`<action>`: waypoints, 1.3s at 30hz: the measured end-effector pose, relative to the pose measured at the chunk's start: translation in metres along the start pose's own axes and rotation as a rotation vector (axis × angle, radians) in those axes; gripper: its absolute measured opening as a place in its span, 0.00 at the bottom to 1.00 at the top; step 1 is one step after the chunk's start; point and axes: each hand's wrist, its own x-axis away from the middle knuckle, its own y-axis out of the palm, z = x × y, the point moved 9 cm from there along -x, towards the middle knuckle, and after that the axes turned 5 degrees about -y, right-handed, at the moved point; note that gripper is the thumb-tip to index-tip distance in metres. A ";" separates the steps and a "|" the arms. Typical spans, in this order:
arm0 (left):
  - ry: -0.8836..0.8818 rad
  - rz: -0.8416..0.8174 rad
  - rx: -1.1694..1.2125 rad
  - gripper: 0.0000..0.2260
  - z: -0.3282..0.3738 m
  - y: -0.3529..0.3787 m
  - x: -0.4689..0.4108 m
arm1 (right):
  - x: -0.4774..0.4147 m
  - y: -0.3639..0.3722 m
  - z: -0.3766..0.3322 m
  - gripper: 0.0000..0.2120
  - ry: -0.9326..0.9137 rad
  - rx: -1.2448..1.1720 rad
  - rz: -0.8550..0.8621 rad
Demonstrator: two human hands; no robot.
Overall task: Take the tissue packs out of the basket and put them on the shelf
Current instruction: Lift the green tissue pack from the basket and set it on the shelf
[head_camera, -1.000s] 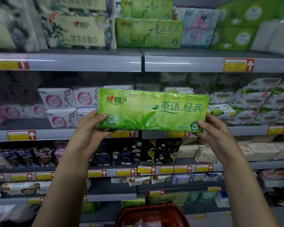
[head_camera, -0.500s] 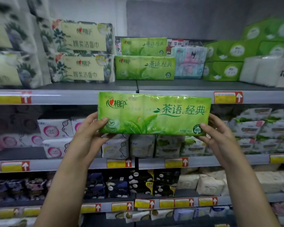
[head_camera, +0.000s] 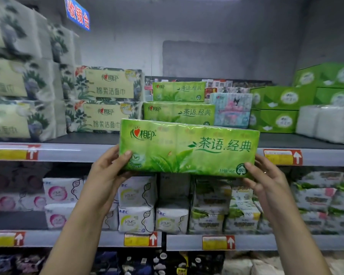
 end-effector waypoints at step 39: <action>0.219 0.337 -1.516 0.25 0.077 0.041 -0.198 | -0.223 0.054 0.016 0.18 0.181 0.580 0.029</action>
